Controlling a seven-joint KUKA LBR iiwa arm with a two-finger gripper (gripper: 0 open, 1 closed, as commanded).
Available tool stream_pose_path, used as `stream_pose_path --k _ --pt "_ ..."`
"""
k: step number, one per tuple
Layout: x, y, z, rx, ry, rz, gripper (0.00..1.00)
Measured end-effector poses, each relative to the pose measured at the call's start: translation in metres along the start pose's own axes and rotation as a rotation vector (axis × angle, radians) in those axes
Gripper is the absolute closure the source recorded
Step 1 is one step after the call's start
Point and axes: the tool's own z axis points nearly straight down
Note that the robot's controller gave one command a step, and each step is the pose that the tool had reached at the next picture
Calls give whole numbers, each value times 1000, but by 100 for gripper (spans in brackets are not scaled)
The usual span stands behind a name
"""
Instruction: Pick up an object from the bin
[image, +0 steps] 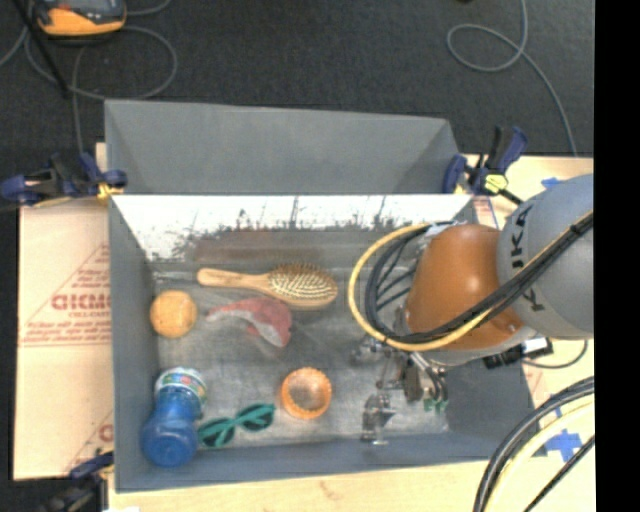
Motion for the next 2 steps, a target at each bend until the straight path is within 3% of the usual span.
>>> stream_pose_path --k 1,2 --pt "0 0 0 0 0 0 0" --pt "-29 36 31 1 -7 -130 0"
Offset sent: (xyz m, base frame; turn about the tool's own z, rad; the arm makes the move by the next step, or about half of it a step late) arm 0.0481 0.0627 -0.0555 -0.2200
